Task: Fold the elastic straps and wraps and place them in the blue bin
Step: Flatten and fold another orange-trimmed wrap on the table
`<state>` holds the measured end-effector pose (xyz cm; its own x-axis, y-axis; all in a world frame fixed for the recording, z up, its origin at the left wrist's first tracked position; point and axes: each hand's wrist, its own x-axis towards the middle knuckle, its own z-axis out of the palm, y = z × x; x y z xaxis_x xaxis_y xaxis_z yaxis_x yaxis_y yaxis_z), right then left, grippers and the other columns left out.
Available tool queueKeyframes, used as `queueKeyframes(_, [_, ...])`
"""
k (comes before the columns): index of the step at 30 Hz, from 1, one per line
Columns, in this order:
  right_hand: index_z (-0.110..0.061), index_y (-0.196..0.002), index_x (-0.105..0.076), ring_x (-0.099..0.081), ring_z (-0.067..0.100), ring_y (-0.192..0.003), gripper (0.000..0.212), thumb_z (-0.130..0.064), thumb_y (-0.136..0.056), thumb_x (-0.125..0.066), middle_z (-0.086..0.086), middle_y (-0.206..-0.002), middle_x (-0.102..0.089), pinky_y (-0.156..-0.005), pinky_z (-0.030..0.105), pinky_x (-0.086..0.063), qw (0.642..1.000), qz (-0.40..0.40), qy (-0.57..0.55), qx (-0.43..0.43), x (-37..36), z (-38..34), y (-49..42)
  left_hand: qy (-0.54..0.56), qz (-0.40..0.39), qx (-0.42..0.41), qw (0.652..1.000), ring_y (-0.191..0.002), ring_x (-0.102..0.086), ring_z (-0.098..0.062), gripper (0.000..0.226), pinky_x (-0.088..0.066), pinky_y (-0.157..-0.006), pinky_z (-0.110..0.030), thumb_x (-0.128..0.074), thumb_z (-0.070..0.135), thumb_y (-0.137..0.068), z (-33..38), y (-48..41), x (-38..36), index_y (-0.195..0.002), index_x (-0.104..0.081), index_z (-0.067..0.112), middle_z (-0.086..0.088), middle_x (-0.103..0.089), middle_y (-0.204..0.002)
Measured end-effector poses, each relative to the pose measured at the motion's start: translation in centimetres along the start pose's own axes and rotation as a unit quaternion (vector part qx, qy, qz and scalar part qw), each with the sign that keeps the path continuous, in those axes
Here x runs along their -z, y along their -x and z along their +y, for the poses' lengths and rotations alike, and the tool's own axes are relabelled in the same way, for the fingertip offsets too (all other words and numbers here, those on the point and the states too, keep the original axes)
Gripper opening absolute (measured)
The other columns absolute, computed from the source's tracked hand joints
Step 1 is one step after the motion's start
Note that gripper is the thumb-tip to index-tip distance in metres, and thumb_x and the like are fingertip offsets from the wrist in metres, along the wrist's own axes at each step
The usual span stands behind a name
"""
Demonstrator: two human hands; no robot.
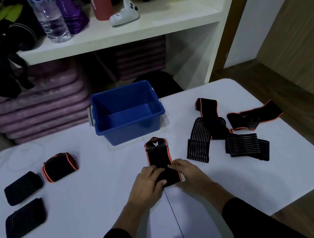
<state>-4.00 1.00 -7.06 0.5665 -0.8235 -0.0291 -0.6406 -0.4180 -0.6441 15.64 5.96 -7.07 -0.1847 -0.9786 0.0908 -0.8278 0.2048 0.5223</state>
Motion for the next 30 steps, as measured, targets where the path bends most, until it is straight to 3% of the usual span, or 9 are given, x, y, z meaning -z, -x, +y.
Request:
queueKeyframes(5, [-0.032,-0.124,-0.043,-0.055,0.011,-0.109,0.058,-0.027,-0.073,-0.068,-0.006,-0.117,-0.061,-0.094,0.027,-0.045,0.993,-0.053,-0.085,-0.058,1.2,-0.2,-1.0,0.031,-0.015,0.021,0.999,-0.109,-0.050,-0.019,0.066,-0.045,-0.093,-0.029,-0.064,0.040,-0.075,-0.6,0.9,0.2,-0.135,-0.045,0.021,0.001,-0.053,-0.128])
queueKeyframes(7, [-0.032,-0.111,-0.043,-0.060,0.009,-0.099,0.043,-0.032,-0.077,-0.069,-0.004,-0.104,-0.064,-0.086,0.027,-0.047,0.983,-0.058,-0.146,-0.090,1.5,-0.6,-1.3,0.080,-0.012,0.081,0.993,-0.107,-0.050,-0.015,0.060,-0.040,-0.089,-0.022,-0.059,0.041,-0.077,-0.3,0.5,1.0,-0.133,-0.046,0.023,0.004,-0.056,-0.121])
queueKeyframes(11, [-0.026,-0.096,-0.053,-0.060,0.005,-0.077,0.020,-0.039,-0.085,-0.062,-0.010,-0.082,-0.061,-0.074,0.026,-0.046,0.973,0.001,-0.181,-0.140,0.4,-1.1,-1.9,0.159,-0.014,0.183,0.970,-0.083,-0.052,-0.016,0.040,-0.039,-0.074,-0.025,-0.056,0.043,-0.078,-0.1,-0.7,1.1,-0.112,-0.055,0.023,-0.002,-0.055,-0.093])
queueKeyframes(15, [-0.025,-0.116,-0.056,-0.052,0.003,-0.072,0.035,-0.037,-0.084,-0.065,-0.005,-0.104,-0.055,-0.079,0.029,-0.047,0.962,0.105,-0.171,-0.184,-1.3,-1.4,-2.6,0.254,0.057,0.314,0.913,-0.096,-0.053,-0.023,0.033,-0.040,-0.080,-0.024,-0.065,0.033,-0.081,0.3,-1.7,0.4,-0.102,-0.057,0.010,-0.009,-0.046,-0.103])
queueKeyframes(18, [-0.028,-0.136,-0.042,-0.052,0.006,-0.096,0.055,-0.028,-0.086,-0.064,-0.010,-0.124,-0.048,-0.091,0.025,-0.042,0.962,0.088,-0.199,-0.166,-1.4,-1.6,-2.9,0.290,0.080,0.356,0.885,-0.112,-0.053,-0.025,0.060,-0.046,-0.095,-0.037,-0.071,0.026,-0.077,0.1,-2.4,0.4,-0.128,-0.043,0.012,-0.008,-0.049,-0.124])
queueKeyframes(20, [-0.031,-0.138,-0.040,-0.049,0.008,-0.113,0.055,-0.027,-0.087,-0.061,-0.012,-0.128,-0.050,-0.099,0.027,-0.039,0.963,0.059,-0.217,-0.145,-1.1,-1.9,-3.4,0.273,0.080,0.360,0.888,-0.119,-0.050,-0.027,0.075,-0.044,-0.100,-0.048,-0.069,0.039,-0.070,-0.2,-2.6,0.3,-0.136,-0.038,0.019,-0.006,-0.051,-0.130])
queueKeyframes(22, [-0.029,-0.135,-0.044,-0.055,0.005,-0.112,0.049,-0.026,-0.088,-0.057,-0.008,-0.124,-0.059,-0.097,0.026,-0.044,0.964,0.041,-0.233,-0.123,-1.0,-2.3,-3.8,0.283,0.091,0.375,0.878,-0.118,-0.050,-0.029,0.075,-0.044,-0.099,-0.050,-0.067,0.043,-0.068,-0.3,-2.5,0.0,-0.135,-0.039,0.024,-0.007,-0.053,-0.128])
queueKeyframes(27, [-0.028,-0.120,-0.055,-0.057,-0.005,-0.101,0.037,-0.017,-0.084,-0.058,-0.018,-0.112,-0.061,-0.092,0.028,-0.048,0.957,0.055,-0.256,-0.126,-1.3,-2.3,-4.7,0.294,0.109,0.391,0.865,-0.113,-0.053,-0.028,0.053,-0.046,-0.098,-0.043,-0.065,0.026,-0.082,0.8,-2.8,0.1,-0.131,-0.043,0.023,-0.007,-0.061,-0.118])
queueKeyframes(30, [-0.020,-0.116,-0.057,-0.055,-0.013,-0.089,0.035,-0.003,-0.085,-0.061,-0.012,-0.106,-0.062,-0.082,0.015,-0.044,0.948,0.066,-0.279,-0.137,-1.7,-2.8,-4.9,0.311,0.129,0.388,0.858,-0.104,-0.055,-0.020,0.046,-0.045,-0.088,-0.026,-0.062,0.015,-0.086,1.0,-2.9,0.8,-0.129,-0.047,0.018,-0.005,-0.060,-0.116])
